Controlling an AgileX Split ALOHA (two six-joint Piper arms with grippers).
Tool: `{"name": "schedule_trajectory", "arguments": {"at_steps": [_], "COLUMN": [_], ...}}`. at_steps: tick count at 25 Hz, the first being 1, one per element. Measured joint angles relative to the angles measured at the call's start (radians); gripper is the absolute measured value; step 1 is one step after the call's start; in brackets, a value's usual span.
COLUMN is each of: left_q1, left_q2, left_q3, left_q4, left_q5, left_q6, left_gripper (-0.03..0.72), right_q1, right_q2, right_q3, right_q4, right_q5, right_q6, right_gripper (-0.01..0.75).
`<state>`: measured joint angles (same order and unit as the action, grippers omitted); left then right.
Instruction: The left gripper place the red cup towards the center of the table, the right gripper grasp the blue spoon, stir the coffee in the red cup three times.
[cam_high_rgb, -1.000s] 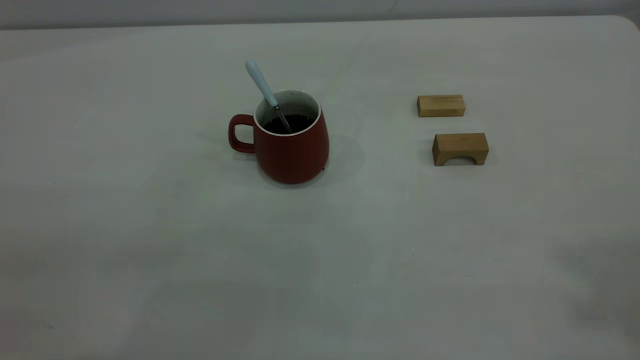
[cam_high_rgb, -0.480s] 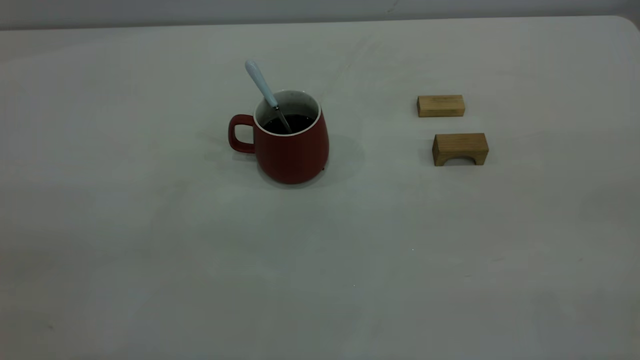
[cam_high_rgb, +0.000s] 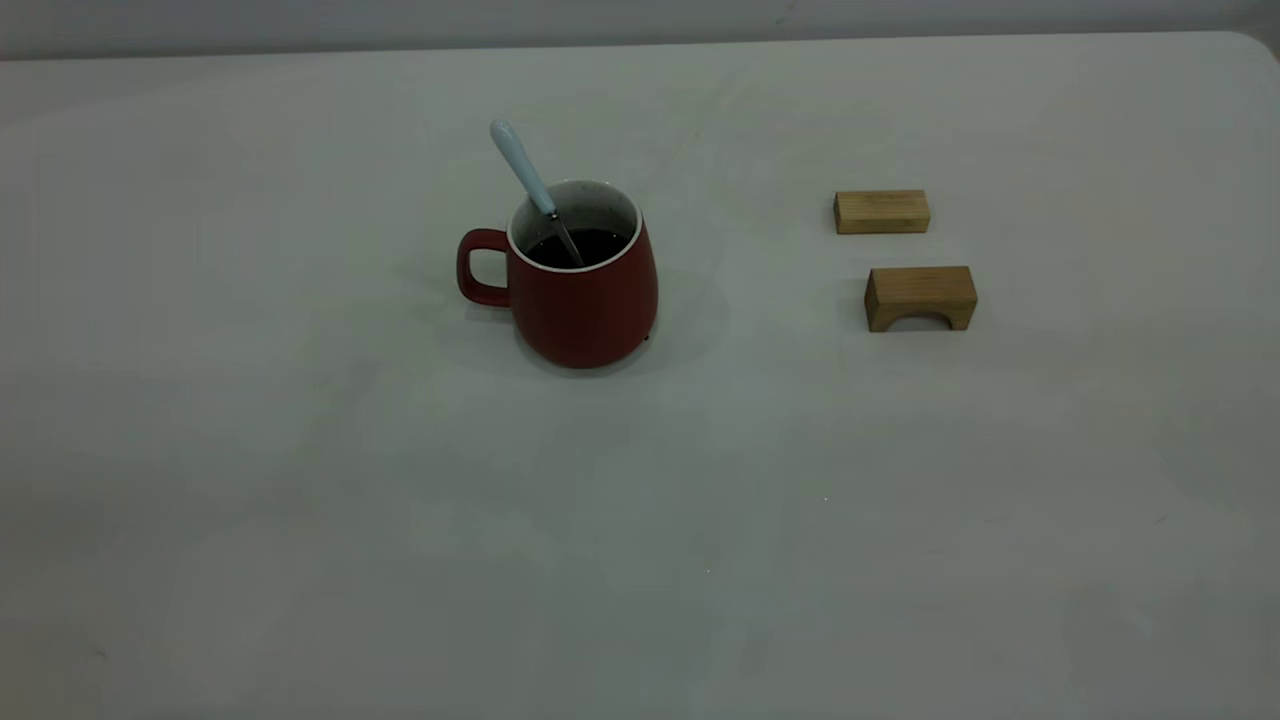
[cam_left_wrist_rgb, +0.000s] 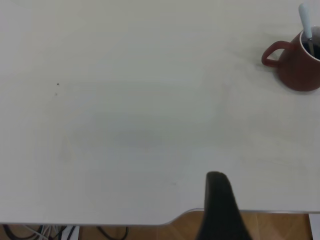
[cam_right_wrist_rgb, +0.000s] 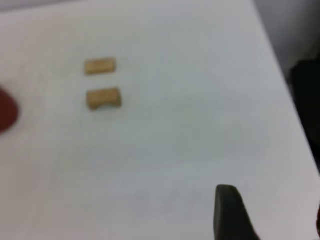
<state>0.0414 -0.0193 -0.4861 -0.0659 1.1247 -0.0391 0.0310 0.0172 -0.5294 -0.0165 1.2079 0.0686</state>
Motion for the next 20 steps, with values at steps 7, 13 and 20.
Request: {"name": "schedule_trajectory", "arguments": {"at_steps": [7, 13, 20], "left_q1": [0.0, 0.0, 0.0], "left_q2": [0.0, 0.0, 0.0], "left_q3": [0.0, 0.0, 0.0], "left_q4": [0.0, 0.0, 0.0], "left_q5": [0.0, 0.0, 0.0], "left_q6": [0.0, 0.0, 0.0], "left_gripper": [0.551, 0.551, 0.551], "right_q1": [0.0, 0.0, 0.0], "right_q2": [0.0, 0.0, 0.0], "right_q3": [0.06, 0.06, 0.06], "right_q4": [0.102, 0.103, 0.103], "right_q5": [-0.067, -0.069, -0.072], "right_q6": [-0.199, -0.205, -0.206], "right_gripper": [0.401, 0.367, 0.324]}}
